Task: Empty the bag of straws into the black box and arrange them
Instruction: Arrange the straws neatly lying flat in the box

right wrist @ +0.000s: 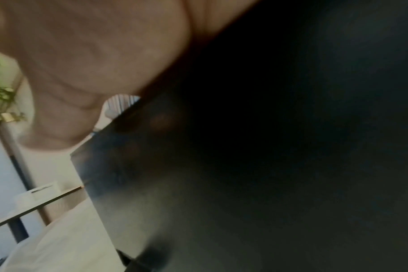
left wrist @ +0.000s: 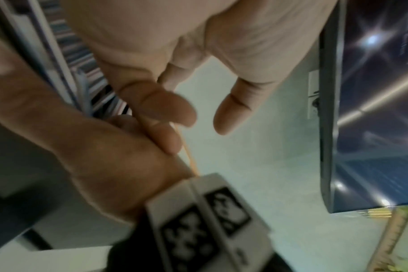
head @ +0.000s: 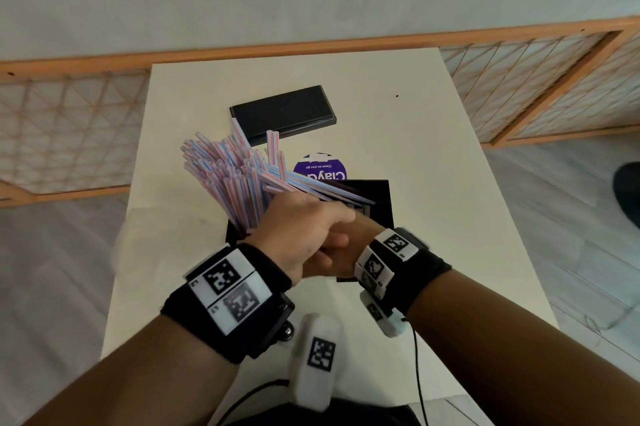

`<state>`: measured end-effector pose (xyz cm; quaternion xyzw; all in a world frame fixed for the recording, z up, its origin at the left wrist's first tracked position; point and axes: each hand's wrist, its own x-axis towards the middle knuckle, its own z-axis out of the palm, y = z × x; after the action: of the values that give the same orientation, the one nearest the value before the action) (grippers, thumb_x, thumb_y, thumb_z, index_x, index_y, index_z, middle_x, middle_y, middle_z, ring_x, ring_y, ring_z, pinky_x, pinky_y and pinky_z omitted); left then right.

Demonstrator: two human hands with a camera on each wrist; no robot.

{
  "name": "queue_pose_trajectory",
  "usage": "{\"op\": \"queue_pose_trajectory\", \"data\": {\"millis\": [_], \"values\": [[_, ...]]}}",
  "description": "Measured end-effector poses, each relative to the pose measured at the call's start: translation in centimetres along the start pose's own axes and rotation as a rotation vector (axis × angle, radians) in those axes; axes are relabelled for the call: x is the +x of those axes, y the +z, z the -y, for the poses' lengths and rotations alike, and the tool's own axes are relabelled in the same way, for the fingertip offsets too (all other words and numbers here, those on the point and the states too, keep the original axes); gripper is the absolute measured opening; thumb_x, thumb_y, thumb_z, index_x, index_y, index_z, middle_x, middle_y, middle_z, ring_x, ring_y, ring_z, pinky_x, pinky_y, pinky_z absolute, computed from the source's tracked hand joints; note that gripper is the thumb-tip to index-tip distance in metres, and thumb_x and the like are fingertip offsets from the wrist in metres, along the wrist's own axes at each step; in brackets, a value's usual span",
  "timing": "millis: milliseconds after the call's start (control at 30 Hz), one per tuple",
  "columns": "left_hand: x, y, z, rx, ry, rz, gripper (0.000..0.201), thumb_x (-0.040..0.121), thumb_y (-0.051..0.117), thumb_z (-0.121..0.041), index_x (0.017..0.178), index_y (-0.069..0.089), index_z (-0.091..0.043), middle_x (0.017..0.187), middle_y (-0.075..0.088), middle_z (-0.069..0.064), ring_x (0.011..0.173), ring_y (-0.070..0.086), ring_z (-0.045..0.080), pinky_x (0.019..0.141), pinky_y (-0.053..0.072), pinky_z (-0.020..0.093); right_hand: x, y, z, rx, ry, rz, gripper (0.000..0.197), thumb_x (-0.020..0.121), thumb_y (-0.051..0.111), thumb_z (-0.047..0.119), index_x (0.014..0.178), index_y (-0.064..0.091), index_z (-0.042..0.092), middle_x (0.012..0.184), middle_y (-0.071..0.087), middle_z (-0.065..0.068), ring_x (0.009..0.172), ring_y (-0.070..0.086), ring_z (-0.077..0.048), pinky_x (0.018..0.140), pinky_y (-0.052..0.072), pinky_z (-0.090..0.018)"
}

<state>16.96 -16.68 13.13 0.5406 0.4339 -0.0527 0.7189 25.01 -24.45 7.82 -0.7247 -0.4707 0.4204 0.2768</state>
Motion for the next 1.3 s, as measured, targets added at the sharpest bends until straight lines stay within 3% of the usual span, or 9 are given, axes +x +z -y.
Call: {"op": "queue_pose_trajectory", "data": {"millis": [67,167,267,433,633,833,967,1133,1300], "values": [[0.7,0.4,0.3,-0.003,-0.089,-0.017,0.011,0.086,0.073,-0.016,0.085,0.063,-0.013,0.077,0.058,0.005,0.052,0.060,0.017,0.039,0.029,0.015,-0.9,-0.3,-0.1,-0.456,0.071,0.071,0.006,0.089,0.059,0.037,0.095,0.060,0.035,0.081,0.064,0.007,0.090,0.058,-0.009,0.073,0.035,-0.019],[2.0,1.2,0.4,-0.065,-0.159,-0.042,0.008,0.085,0.071,-0.019,0.084,0.064,-0.016,0.071,0.058,0.003,0.047,0.053,0.017,0.039,0.026,0.013,-2.3,-1.3,0.3,-0.418,0.181,-0.040,0.032,0.065,0.076,0.055,0.088,0.063,0.036,0.102,0.068,0.005,0.104,0.060,-0.016,0.086,0.047,-0.028],[3.1,1.7,0.2,-0.183,-0.201,-0.056,0.005,0.086,0.070,-0.020,0.084,0.066,-0.019,0.065,0.060,-0.001,0.048,0.055,0.016,0.039,0.029,0.016,-2.8,-1.7,-0.4,-0.360,0.206,-0.165,0.076,0.060,0.082,0.048,0.127,0.056,0.023,0.121,0.057,-0.002,0.112,0.057,-0.018,0.095,0.049,-0.033],[4.6,2.3,-0.3,-0.461,-0.209,-0.142,0.014,0.090,0.074,-0.016,0.100,0.065,-0.011,0.081,0.065,0.009,0.063,0.063,0.019,0.051,0.058,0.028,-3.8,-1.8,-1.1,-0.332,0.162,-0.267,0.071,0.066,0.080,0.047,0.125,0.052,0.018,0.113,0.055,-0.002,0.102,0.057,-0.019,0.090,0.047,-0.028],[5.6,2.5,-0.2,-0.435,-0.109,-0.254,0.021,0.089,0.078,-0.016,0.101,0.069,-0.002,0.089,0.069,0.014,0.069,0.067,0.023,0.057,0.062,0.028,-4.1,-1.8,-1.4,-0.256,0.125,-0.359,0.080,0.064,0.083,0.041,0.131,0.047,0.015,0.118,0.054,-0.003,0.105,0.055,-0.019,0.088,0.043,-0.024],[8.6,2.4,1.4,-0.159,0.016,-0.355,0.074,0.030,0.082,-0.059,0.082,0.074,-0.007,0.084,0.078,0.014,0.079,0.077,0.033,0.080,0.062,0.057,-3.3,-1.6,-1.9,-0.201,0.170,-0.428,0.078,0.066,0.076,0.048,0.132,0.046,0.017,0.124,0.055,-0.002,0.115,0.052,-0.017,0.094,0.045,-0.027],[9.3,2.6,1.1,-0.162,0.018,-0.408,0.076,0.031,0.073,-0.064,0.083,0.070,-0.008,0.080,0.076,0.014,0.075,0.077,0.033,0.077,0.064,0.052,-3.3,-1.8,-1.6,-0.224,0.186,-0.425,0.073,0.068,0.069,0.050,0.129,0.048,0.016,0.121,0.057,-0.003,0.111,0.055,-0.021,0.089,0.044,-0.027],[8.9,2.4,0.7,0.011,0.117,-0.459,0.039,0.061,0.061,-0.047,0.071,0.063,-0.009,0.076,0.075,0.015,0.072,0.075,0.039,0.074,0.063,0.056,-3.7,-1.9,-1.4,-0.240,0.202,-0.441,0.058,0.074,0.077,0.036,0.122,0.052,0.014,0.116,0.057,-0.004,0.104,0.056,-0.023,0.081,0.040,-0.025],[8.8,1.6,0.7,0.108,0.189,-0.536,0.038,0.063,0.056,-0.044,0.079,0.067,-0.012,0.077,0.075,0.009,0.071,0.074,0.038,0.073,0.063,0.052,-3.7,-2.1,-1.2,-0.253,0.236,-0.447,0.075,0.075,0.077,0.036,0.139,0.044,0.014,0.134,0.051,-0.004,0.120,0.052,-0.023,0.096,0.039,-0.025]]}}
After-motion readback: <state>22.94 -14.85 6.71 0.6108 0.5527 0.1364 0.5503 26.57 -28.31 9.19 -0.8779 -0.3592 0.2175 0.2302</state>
